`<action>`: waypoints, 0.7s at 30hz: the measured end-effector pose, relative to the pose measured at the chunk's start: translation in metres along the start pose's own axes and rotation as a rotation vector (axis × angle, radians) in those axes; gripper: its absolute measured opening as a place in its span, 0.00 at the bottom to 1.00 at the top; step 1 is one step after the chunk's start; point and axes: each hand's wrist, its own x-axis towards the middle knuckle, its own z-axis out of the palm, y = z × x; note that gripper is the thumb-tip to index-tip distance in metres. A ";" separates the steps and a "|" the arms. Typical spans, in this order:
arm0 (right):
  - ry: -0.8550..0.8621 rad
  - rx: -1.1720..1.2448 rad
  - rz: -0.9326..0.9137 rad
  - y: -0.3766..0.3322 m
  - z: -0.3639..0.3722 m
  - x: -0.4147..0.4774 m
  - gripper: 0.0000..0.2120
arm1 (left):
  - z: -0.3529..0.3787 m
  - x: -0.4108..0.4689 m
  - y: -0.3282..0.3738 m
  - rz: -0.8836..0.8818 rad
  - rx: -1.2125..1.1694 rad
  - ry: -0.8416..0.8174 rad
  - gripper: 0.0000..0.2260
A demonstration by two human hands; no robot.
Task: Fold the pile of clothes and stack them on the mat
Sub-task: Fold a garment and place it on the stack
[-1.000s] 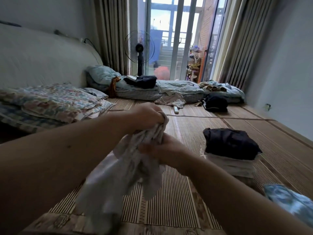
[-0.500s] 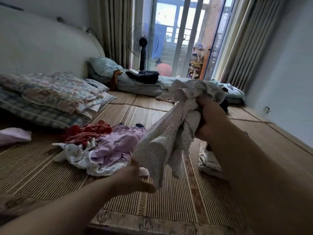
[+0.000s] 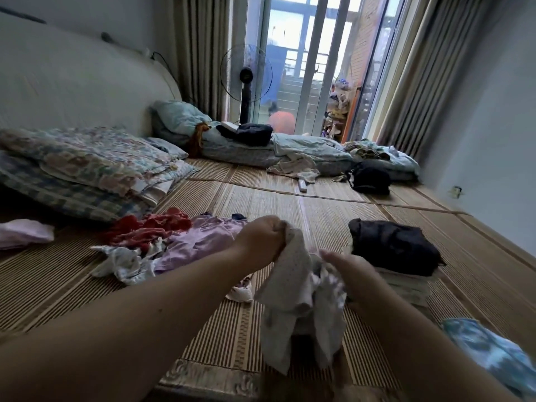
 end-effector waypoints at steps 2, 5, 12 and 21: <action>-0.112 -0.182 -0.127 -0.002 0.020 -0.015 0.34 | 0.005 0.002 0.014 0.045 0.258 -0.017 0.13; -0.224 -0.296 -0.231 -0.008 0.042 -0.028 0.17 | 0.008 0.002 0.037 0.126 0.590 0.003 0.12; 0.277 -0.320 -0.428 -0.051 0.020 -0.011 0.12 | -0.006 -0.012 0.044 0.144 0.189 -0.027 0.11; 0.429 -0.635 -0.716 -0.144 0.006 -0.030 0.15 | 0.050 -0.046 0.006 -0.021 0.198 0.017 0.25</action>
